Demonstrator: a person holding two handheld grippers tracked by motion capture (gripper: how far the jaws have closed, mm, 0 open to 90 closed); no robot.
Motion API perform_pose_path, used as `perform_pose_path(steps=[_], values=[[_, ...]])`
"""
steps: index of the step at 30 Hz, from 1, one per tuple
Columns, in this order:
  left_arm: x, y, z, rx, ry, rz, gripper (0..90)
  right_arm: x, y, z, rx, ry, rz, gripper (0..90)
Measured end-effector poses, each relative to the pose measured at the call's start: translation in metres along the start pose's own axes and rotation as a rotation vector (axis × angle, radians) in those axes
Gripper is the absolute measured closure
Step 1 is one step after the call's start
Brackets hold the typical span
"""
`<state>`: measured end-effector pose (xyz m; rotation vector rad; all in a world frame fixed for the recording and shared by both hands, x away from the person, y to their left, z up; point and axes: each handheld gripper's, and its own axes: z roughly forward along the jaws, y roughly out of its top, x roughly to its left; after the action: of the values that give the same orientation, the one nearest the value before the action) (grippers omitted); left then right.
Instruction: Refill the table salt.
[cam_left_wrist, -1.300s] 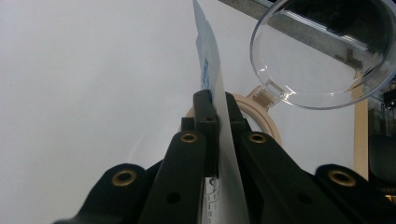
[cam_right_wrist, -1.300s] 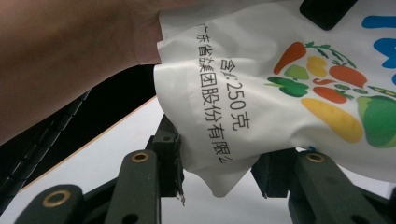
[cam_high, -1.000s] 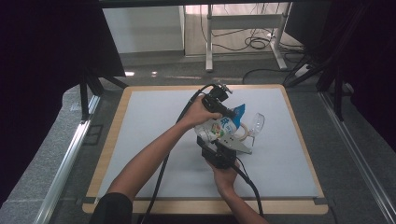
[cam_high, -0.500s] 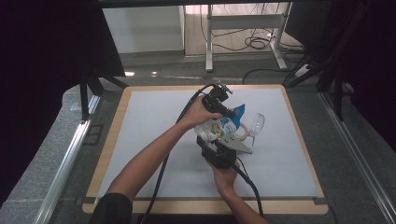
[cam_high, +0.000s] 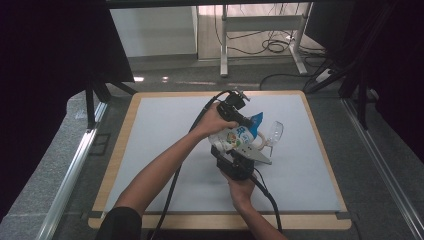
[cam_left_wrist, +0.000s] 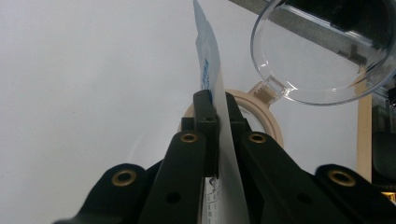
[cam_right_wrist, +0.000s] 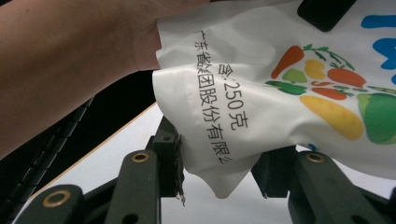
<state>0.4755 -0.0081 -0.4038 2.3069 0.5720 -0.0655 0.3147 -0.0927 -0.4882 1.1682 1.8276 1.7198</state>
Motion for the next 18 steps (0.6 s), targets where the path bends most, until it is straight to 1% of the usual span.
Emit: perform_pose_path(steps=[7,18], values=[[-0.0001,0.0002,-0.0003,-0.001,0.0,0.0,89.8,-0.0001,0.0,0.0001,-0.001,0.0,-0.012,59.2],[-0.001,0.0012,0.0006,0.002,0.001,0.003,89.8,0.0004,0.0005,-0.0006,-0.007,-0.006,-0.009,59.2]])
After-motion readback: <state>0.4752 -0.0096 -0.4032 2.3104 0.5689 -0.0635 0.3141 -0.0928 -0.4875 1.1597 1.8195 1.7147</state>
